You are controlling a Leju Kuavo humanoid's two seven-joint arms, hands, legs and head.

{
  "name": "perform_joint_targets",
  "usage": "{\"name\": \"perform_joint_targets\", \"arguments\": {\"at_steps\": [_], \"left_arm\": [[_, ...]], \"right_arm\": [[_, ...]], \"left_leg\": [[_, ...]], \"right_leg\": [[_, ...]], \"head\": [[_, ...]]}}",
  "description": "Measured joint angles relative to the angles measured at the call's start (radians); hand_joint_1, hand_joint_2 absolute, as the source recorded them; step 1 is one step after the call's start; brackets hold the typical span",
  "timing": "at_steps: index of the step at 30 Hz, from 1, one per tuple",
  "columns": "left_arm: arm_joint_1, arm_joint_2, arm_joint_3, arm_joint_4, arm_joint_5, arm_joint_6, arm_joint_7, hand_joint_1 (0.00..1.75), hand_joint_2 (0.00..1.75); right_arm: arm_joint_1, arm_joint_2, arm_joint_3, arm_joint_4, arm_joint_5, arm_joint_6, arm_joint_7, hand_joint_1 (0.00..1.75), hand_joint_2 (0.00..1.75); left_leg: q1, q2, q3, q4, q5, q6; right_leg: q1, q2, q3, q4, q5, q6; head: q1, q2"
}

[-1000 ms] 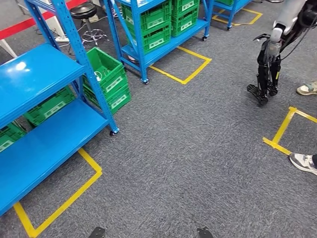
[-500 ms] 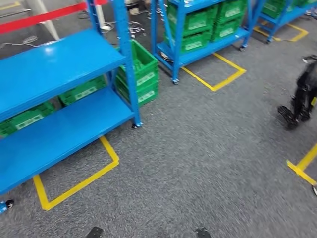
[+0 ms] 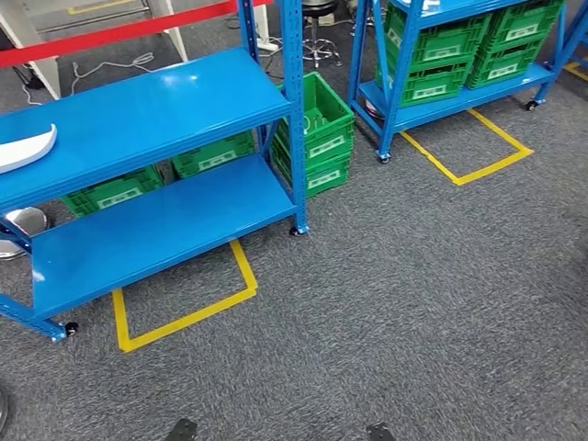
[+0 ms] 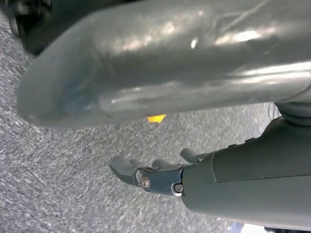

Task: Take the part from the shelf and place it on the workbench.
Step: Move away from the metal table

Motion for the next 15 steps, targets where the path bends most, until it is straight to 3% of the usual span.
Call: {"name": "perform_joint_targets", "arguments": {"at_steps": [1,2,4,5,6,8,10,12,13,15], "left_arm": [[-0.002,0.0,0.0,0.0,0.0,0.0,0.0,0.0,0.0],[-0.004,-0.001,0.0,0.0,0.0,0.0,0.0,0.0,0.0],[-0.003,-0.001,0.0,0.0,0.0,-0.001,0.0,0.0,0.0],[-0.002,-0.001,0.0,0.0,0.0,-0.001,0.001,0.0,0.0],[-0.001,-0.001,0.0,0.0,-0.001,-0.001,0.001,0.0,0.0],[-0.004,0.0,0.0,0.0,-0.002,-0.001,0.001,0.0,0.0],[-0.01,0.0,0.0,0.0,-0.004,-0.001,0.001,0.0,0.0],[-0.011,0.0,0.0,0.0,-0.006,-0.001,0.001,0.0,0.0],[-0.009,0.0,0.0,0.0,-0.006,-0.001,0.001,0.0,0.0],[-0.008,0.0,0.0,0.0,-0.007,-0.001,0.001,0.0,0.0]], "right_arm": [[0.001,0.0,0.0,0.0,0.001,0.0,0.001,0.0,0.0],[0.002,0.0,-0.001,0.0,0.002,0.0,0.002,0.0,0.0],[0.002,-0.001,-0.002,0.0,0.004,-0.001,0.004,0.0,0.0],[0.0,-0.001,-0.002,0.0,0.005,-0.001,0.004,0.0,0.0],[-0.001,-0.001,-0.002,0.0,0.006,-0.001,0.004,0.0,0.0],[-0.003,-0.001,-0.002,0.0,0.008,-0.001,0.004,0.0,0.0],[-0.003,-0.001,-0.002,0.0,0.01,-0.001,0.004,0.0,0.0],[-0.005,-0.001,-0.002,0.0,0.012,0.0,0.005,0.0,0.0],[-0.007,-0.001,-0.002,0.0,0.014,0.0,0.005,0.0,0.0],[-0.011,-0.001,-0.002,0.0,0.017,0.0,0.005,0.0,0.0]], "left_leg": [[-0.002,0.028,-0.028,0.058,-0.032,-0.002],[-0.002,0.041,-0.06,0.126,-0.064,-0.004],[-0.001,0.048,-0.1,0.213,-0.089,-0.003],[-0.001,0.049,-0.094,0.206,-0.075,-0.002],[-0.002,0.056,-0.07,0.163,-0.046,0.001],[-0.01,0.106,0.003,0.034,0.009,0.011],[-0.017,0.144,0.043,-0.041,0.025,0.022],[-0.018,0.127,0.042,-0.05,0.023,0.032],[-0.016,0.115,0.042,-0.053,0.024,0.036],[-0.01,0.092,0.044,-0.057,0.029,0.047]], "right_leg": [[0.002,-0.015,0.0,0.0,0.0,-0.004],[0.005,-0.032,0.0,0.0,-0.001,-0.007],[0.009,-0.062,0.0,0.0,-0.003,-0.01],[0.01,-0.075,0.001,0.0,-0.004,-0.01],[0.011,-0.087,0.003,0.0,-0.005,-0.01],[0.015,-0.108,0.007,0.002,-0.009,-0.005],[0.022,-0.128,0.011,0.002,-0.015,0.004],[0.025,-0.149,0.018,-0.002,-0.018,0.013],[0.024,-0.146,0.021,0.0,-0.023,0.02],[0.021,-0.106,0.004,0.047,-0.057,0.031]], "head": [[-0.003,0.0],[-0.005,0.0],[-0.005,0.0],[-0.005,0.0],[-0.005,0.0],[-0.007,0.0],[-0.007,0.0],[-0.006,0.0],[-0.005,0.0],[0.0,0.0]]}}
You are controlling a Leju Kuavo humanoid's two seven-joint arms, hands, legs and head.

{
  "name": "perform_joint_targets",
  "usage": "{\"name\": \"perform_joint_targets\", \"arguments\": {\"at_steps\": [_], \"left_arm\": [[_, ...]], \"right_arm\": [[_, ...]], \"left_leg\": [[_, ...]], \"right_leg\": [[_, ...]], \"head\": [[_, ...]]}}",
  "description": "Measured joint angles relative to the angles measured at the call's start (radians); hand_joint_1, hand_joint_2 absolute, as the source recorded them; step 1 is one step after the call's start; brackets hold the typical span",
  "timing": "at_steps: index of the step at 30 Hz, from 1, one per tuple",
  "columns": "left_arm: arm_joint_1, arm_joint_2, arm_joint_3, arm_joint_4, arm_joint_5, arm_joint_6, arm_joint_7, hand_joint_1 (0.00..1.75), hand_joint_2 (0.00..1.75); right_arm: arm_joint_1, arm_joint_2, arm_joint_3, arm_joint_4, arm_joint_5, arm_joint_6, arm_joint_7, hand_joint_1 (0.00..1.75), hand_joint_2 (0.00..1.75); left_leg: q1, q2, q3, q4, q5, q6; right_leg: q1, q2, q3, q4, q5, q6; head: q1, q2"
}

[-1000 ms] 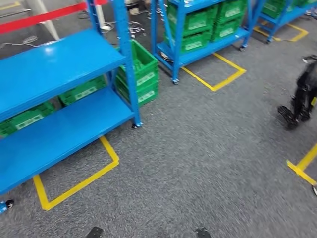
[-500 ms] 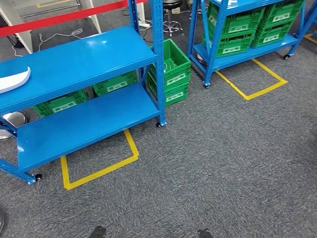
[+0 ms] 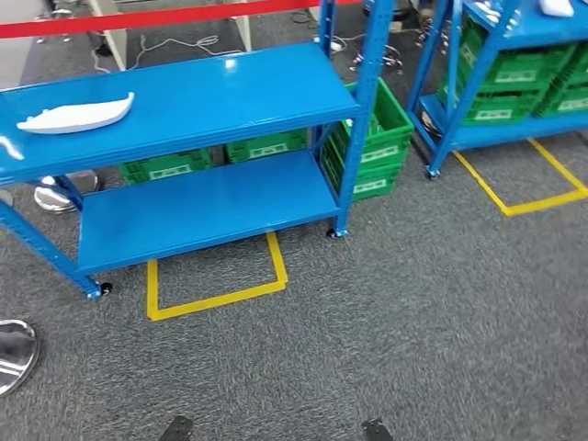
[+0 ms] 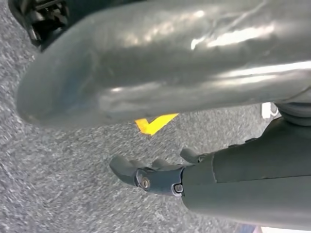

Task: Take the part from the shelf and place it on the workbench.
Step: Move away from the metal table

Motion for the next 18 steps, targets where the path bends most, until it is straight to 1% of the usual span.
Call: {"name": "perform_joint_targets", "arguments": {"at_steps": [1,2,3,4,5,6,7,8,9,10,11,13,14,15,16,17,18], "left_arm": [[-0.001,0.0,0.0,0.0,0.0,0.0,0.0,0.0,0.0],[-0.003,0.0,0.0,0.0,0.0,0.0,0.0,0.0,0.0],[-0.004,0.0,0.0,0.0,0.0,0.0,0.0,0.0,0.0],[-0.004,0.0,0.0,0.0,0.0,0.0,0.0,0.0,0.0],[-0.002,0.0,0.0,0.0,0.0,0.0,0.0,0.0,0.0],[-0.001,0.0,0.0,0.0,0.0,0.0,0.0,0.0,0.0],[-0.001,0.0,0.0,0.0,0.0,0.0,0.0,0.0,0.0],[-0.001,0.0,0.0,0.0,0.0,0.0,0.001,0.0,0.0],[-0.002,0.0,0.0,0.0,0.0,0.0,0.001,0.0,0.0],[-0.003,0.001,0.0,0.0,0.0,-0.001,0.001,0.0,0.0],[-0.002,0.001,0.0,0.0,0.0,-0.001,0.002,0.0,0.0],[0.002,0.003,0.0,0.0,0.0,-0.001,0.003,0.0,0.0],[0.005,0.004,0.0,0.0,0.001,-0.001,0.004,0.0,0.0],[0.006,0.005,0.001,0.0,0.001,-0.001,0.005,0.0,0.0],[0.005,0.006,0.001,0.0,0.001,-0.001,0.006,0.0,0.0],[0.004,0.005,0.001,0.0,0.001,-0.001,0.006,0.0,0.0],[0.003,0.006,0.001,0.0,0.002,-0.001,0.006,0.0,0.0]], "right_arm": [[-0.001,0.0,0.0,0.0,0.001,0.0,0.0,0.0,0.0],[0.0,0.0,0.0,0.0,0.001,0.0,0.0,0.0,0.0],[0.001,0.0,0.0,0.0,0.002,0.001,0.001,0.0,0.0],[0.003,0.0,0.0,0.0,0.002,0.001,0.001,0.0,0.0],[0.004,0.0,0.0,0.0,0.002,0.001,0.001,0.0,0.0],[0.004,0.0,0.0,0.0,0.002,0.001,0.001,0.0,0.0],[0.002,0.0,0.0,0.0,0.003,0.001,0.001,0.0,0.0],[0.001,0.0,0.0,0.0,0.003,0.001,0.001,0.0,0.0],[0.0,0.0,0.0,0.0,0.004,0.002,0.001,0.0,0.0],[-0.001,0.001,0.0,0.0,0.006,0.002,0.001,0.0,0.0],[-0.002,0.001,0.0,0.0,0.007,0.003,0.002,0.0,0.0],[-0.003,0.002,0.0,0.0,0.01,0.004,0.003,0.0,0.0],[-0.003,0.002,0.0,0.0,0.01,0.004,0.004,0.0,0.0],[-0.003,0.003,0.0,0.0,0.01,0.004,0.004,0.0,0.0],[-0.003,0.003,0.0,0.0,0.011,0.004,0.004,0.0,0.0],[-0.002,0.003,0.0,0.0,0.011,0.004,0.004,0.0,0.0],[0.0,0.002,0.0,0.0,0.011,0.004,0.004,0.0,0.0]], "left_leg": [[0.002,-0.011,0.0,0.0,0.002,0.004],[0.002,-0.024,-0.002,0.0,0.002,0.007],[0.002,-0.038,-0.002,0.0,0.003,0.009],[0.002,-0.052,-0.002,0.0,0.003,0.009],[0.002,-0.067,-0.002,0.0,0.004,0.009],[0.003,-0.081,-0.001,0.0,0.004,0.008],[0.004,-0.095,0.0,0.001,0.005,0.005],[0.003,-0.108,0.0,0.002,0.006,0.001],[0.003,-0.121,-0.002,0.003,0.007,-0.004],[0.003,-0.132,-0.006,0.004,0.009,-0.011],[0.003,-0.141,-0.01,0.003,0.013,-0.018],[0.007,-0.155,-0.015,-0.002,0.019,-0.029],[0.007,-0.142,-0.018,0.004,0.014,-0.034],[0.006,-0.12,-0.03,0.026,-0.002,-0.039],[0.005,-0.092,-0.05,0.068,-0.028,-0.043],[0.003,-0.064,-0.08,0.129,-0.061,-0.046],[0.003,-0.051,-0.113,0.197,-0.092,-0.049]], "right_leg": [[-0.002,0.029,-0.024,0.054,-0.03,0.004],[-0.003,0.047,-0.056,0.122,-0.062,0.006],[-0.003,0.056,-0.088,0.185,-0.086,0.006],[-0.003,0.06,-0.109,0.224,-0.093,0.006],[-0.004,0.062,-0.115,0.226,-0.08,0.006],[-0.005,0.065,-0.101,0.189,-0.05,0.005],[-0.008,0.077,-0.074,0.125,-0.01,0.005],[-0.012,0.102,-0.043,0.056,0.02,0.004],[-0.015,0.124,-0.018,0.002,0.039,0.002],[-0.018,0.141,-0.003,-0.031,0.047,0.0],[-0.018,0.148,0.001,-0.042,0.046,-0.005],[-0.016,0.129,0.001,-0.045,0.05,-0.018],[-0.016,0.119,0.002,-0.047,0.053,-0.024],[-0.017,0.107,0.003,-0.05,0.055,-0.031],[-0.017,0.095,0.003,-0.052,0.056,-0.036],[-0.015,0.081,0.003,-0.052,0.056,-0.039],[-0.014,0.066,0.003,-0.052,0.055,-0.042]], "head": [[0.003,0.0],[0.006,0.0],[0.007,0.0],[0.007,0.0],[0.008,0.0],[0.007,0.0],[0.008,0.0],[0.008,0.0],[0.008,0.0],[0.008,0.0],[0.007,0.0],[0.007,0.0],[0.005,0.0],[0.0,0.0],[-0.005,0.0],[-0.01,0.0],[-0.011,0.0]]}}
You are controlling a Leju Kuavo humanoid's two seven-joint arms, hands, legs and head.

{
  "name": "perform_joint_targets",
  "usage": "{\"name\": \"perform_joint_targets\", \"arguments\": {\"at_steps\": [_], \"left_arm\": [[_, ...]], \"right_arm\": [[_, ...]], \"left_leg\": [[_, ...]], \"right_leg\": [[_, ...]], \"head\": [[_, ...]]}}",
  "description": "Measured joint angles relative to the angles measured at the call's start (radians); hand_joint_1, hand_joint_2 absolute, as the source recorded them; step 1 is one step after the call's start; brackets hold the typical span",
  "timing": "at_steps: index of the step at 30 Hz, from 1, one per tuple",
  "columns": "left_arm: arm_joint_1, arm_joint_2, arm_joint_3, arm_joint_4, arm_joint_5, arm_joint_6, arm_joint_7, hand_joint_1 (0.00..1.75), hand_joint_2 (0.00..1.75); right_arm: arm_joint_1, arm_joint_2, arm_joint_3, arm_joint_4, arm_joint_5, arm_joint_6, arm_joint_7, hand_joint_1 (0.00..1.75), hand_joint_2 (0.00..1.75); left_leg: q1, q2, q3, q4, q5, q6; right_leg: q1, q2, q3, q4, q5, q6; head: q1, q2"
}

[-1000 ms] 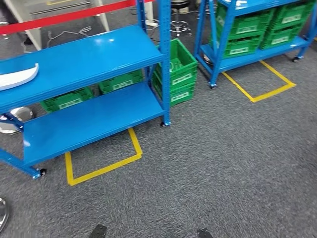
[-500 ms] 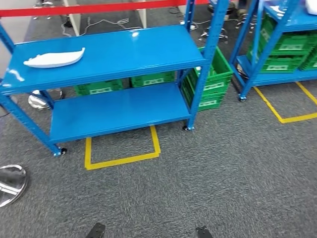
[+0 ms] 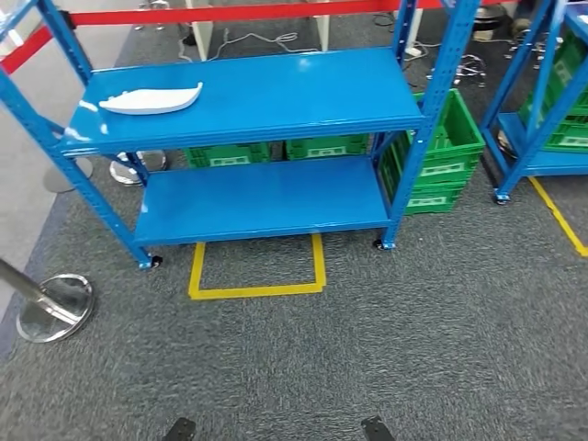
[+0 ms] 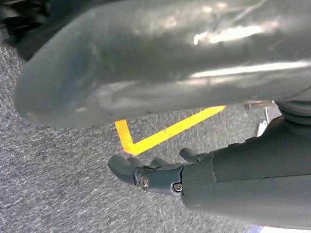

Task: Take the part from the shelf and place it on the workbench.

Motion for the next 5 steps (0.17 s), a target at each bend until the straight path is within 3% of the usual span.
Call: {"name": "perform_joint_targets", "arguments": {"at_steps": [2,3,5], "left_arm": [[0.002,0.0,0.0,0.0,0.001,0.0,0.0,0.0,0.0],[0.004,0.0,0.0,0.0,0.002,0.0,0.0,0.0,0.0],[0.006,0.0,0.001,0.0,0.003,0.0,0.0,0.0,0.0]], "right_arm": [[0.003,0.0,0.0,0.0,0.0,0.0,0.0,0.0,0.0],[0.003,0.0,0.0,0.0,0.0,0.0,0.0,0.0,0.0],[0.002,0.0,0.0,0.0,0.0,0.0,0.0,0.0,0.0]], "left_leg": [[0.001,0.007,-0.038,0.079,-0.019,-0.001],[0.0,0.009,-0.031,0.068,-0.002,0.0],[0.0,0.017,0.009,-0.006,0.046,0.004]], "right_leg": [[0.002,-0.029,0.0,0.0,-0.002,-0.002],[0.003,-0.041,0.001,0.0,-0.003,-0.002],[0.003,-0.059,0.004,0.0,-0.005,0.0]], "head": [[0.0,0.0],[0.0,0.0],[0.0,0.0]]}}
